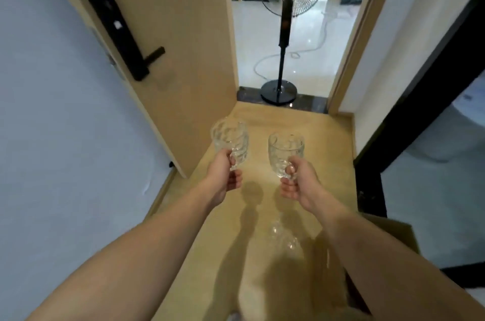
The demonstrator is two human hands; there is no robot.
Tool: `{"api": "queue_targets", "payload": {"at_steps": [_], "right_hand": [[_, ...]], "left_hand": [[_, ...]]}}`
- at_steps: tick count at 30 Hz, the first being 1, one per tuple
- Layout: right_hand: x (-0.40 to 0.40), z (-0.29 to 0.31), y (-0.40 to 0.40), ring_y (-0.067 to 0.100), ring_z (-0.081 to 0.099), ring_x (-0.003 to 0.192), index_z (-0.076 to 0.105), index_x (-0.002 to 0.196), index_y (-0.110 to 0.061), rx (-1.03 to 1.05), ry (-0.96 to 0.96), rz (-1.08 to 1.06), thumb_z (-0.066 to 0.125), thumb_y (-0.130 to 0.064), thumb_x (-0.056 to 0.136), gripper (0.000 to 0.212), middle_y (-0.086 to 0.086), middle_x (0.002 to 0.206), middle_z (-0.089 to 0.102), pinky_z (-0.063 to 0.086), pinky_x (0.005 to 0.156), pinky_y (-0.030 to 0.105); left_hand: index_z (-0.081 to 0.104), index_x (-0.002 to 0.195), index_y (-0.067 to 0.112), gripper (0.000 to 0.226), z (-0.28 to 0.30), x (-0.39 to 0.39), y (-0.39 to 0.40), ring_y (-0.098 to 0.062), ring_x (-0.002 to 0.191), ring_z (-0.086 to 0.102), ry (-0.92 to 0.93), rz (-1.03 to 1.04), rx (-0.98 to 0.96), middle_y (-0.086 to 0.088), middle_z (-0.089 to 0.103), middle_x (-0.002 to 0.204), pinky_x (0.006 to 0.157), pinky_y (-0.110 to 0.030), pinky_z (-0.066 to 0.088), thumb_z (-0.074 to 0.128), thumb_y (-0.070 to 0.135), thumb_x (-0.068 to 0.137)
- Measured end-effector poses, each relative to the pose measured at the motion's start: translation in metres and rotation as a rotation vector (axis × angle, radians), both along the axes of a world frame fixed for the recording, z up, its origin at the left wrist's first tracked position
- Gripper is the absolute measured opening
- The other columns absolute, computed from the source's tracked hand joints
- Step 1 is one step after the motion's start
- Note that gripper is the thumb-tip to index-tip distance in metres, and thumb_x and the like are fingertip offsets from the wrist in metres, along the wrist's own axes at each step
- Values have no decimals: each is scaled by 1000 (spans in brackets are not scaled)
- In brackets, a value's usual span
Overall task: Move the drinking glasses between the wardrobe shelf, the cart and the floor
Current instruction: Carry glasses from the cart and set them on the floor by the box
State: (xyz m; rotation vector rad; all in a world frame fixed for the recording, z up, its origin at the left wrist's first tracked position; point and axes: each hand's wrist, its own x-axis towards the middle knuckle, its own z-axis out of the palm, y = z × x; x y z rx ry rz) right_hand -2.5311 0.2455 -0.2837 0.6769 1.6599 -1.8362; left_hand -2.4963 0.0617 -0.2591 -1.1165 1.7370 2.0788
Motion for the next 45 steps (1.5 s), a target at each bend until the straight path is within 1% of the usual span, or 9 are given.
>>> {"api": "queue_targets", "payload": {"at_steps": [3,7,10,14,20,25,30,35,45], "right_hand": [[-14,61,-21,21,47,52,47,66,-20,-16,113,91,49,-43,95,36,8,67,52,55,69,38],[-15,106,-38,24,55,56,48,64,-20,-63,213,206,53,-43,91,36,11,72,58,58,62,36],[-6,133,-55,27,58,61,50,67,-19,-76,265,295,53,-43,91,35,13,74,59,59,59,36],[22,161,-82,27,56,62,48,67,-19,-103,313,455,50,-43,91,34,13,77,59,60,62,38],[75,180,-146,25,52,56,45,66,-19,-186,328,709,52,-43,91,35,12,63,57,58,58,36],[145,199,-195,23,50,48,45,58,-20,-257,291,921,50,-45,91,42,11,57,55,56,52,33],[226,219,-233,23,52,49,46,60,-19,-327,306,1091,50,-40,90,37,10,58,57,56,51,32],[318,236,-262,24,53,48,47,61,-18,-372,287,1239,50,-40,90,37,10,61,57,55,50,32],[553,255,-314,24,53,49,48,63,-17,-376,317,1455,52,-43,88,36,11,64,59,55,52,32]], "left_hand": [[42,72,22,33,65,5,-25,-23,59,48,127,92,-47,-9,51,68,60,-31,47,39,40,100],[35,75,23,29,124,28,-57,-19,54,32,250,178,-19,-5,34,63,58,-29,35,38,40,98],[31,76,24,27,157,60,-77,-18,55,27,301,258,-46,-5,31,64,58,-30,32,38,40,97],[36,75,23,23,183,123,-94,-20,57,34,321,423,-115,-8,41,66,57,-30,43,41,38,92],[47,75,20,28,210,240,-120,-27,60,54,259,689,-208,-12,62,61,55,-31,57,46,42,92],[45,77,18,26,236,344,-118,-25,65,46,278,936,-180,-15,54,77,63,-32,50,44,37,95],[50,80,15,30,261,447,-114,-35,83,59,261,1137,-189,-21,59,93,85,-46,54,45,37,98],[50,77,15,29,271,562,-109,-37,87,62,242,1277,-208,-23,60,99,81,-47,56,46,36,96],[51,76,15,29,285,804,-104,-39,89,64,199,1446,-269,-24,63,100,85,-47,57,46,37,95]]}}
